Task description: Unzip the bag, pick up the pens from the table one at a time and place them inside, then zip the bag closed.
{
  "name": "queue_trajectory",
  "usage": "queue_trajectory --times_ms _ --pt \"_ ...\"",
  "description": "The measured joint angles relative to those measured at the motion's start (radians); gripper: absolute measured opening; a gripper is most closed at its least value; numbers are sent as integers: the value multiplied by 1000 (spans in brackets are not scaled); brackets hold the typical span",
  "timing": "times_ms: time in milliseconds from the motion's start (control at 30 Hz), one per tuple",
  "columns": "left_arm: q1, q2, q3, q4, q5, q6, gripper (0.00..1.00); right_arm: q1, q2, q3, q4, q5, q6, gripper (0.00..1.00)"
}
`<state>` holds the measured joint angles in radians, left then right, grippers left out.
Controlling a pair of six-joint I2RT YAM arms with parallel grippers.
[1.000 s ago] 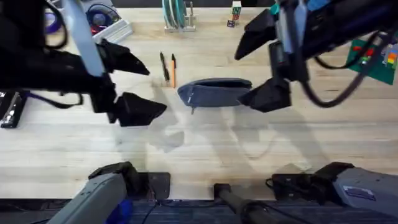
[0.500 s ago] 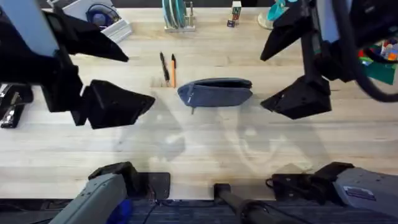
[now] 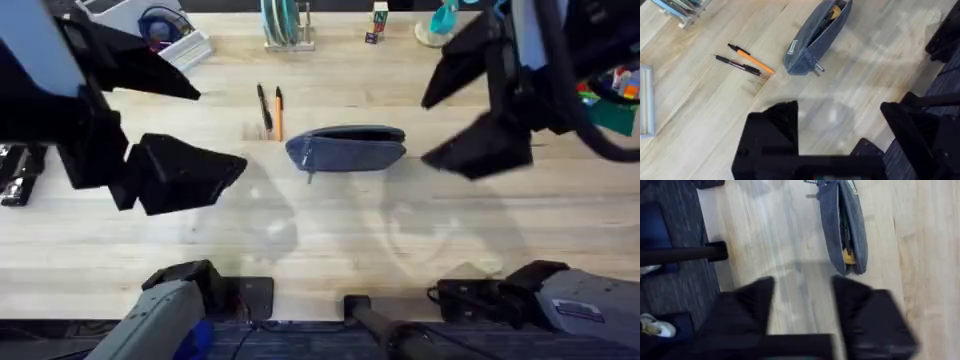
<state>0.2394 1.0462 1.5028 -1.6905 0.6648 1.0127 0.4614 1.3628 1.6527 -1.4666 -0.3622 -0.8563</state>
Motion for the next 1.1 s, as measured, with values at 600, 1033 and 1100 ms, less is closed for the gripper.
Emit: queue_trajectory --times_ms 600,1033,1100 --pt "0 0 0 0 -1 0 994 0 11 2 6 2 -101 30" --pt "0 0 0 0 -1 0 993 0 221 2 36 120 -148 30" --pt "0 0 0 0 -1 0 993 0 240 2 39 127 -148 30"
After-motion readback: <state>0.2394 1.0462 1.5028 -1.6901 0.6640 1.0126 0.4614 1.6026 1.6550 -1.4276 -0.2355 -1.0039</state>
